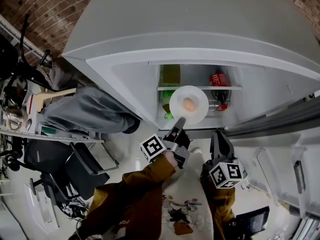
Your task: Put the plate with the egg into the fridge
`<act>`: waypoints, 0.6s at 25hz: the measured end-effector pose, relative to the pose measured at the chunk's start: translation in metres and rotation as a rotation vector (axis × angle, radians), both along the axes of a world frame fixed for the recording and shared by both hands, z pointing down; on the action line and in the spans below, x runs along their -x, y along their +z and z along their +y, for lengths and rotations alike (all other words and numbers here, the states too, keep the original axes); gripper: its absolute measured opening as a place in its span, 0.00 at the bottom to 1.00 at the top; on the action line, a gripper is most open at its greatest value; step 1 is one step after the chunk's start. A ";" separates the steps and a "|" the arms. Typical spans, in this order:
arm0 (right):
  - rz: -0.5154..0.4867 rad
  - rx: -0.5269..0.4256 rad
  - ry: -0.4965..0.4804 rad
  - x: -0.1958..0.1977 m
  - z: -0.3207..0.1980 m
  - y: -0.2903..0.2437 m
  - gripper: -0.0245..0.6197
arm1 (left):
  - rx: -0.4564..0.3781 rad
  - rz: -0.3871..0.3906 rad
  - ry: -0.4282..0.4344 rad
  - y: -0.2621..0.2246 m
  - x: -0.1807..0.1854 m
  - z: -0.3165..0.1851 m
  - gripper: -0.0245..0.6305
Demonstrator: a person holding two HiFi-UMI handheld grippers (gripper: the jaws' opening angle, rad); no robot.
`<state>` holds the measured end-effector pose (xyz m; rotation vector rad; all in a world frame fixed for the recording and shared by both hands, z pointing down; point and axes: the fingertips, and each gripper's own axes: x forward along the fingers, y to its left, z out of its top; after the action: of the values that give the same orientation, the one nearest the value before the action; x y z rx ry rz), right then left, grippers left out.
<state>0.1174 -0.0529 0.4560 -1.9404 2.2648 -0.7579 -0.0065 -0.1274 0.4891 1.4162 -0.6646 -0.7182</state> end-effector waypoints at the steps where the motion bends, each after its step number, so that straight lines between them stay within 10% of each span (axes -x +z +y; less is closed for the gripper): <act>1: -0.001 0.001 -0.001 0.000 0.000 0.000 0.05 | 0.003 -0.002 -0.011 0.000 0.001 -0.002 0.07; 15: 0.010 0.004 -0.032 0.005 -0.002 0.006 0.05 | 0.025 -0.100 -0.076 0.015 0.013 -0.016 0.07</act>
<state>0.1127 -0.0547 0.4618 -1.9190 2.3068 -0.7576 -0.0195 -0.1437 0.5038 1.4170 -0.8061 -0.6992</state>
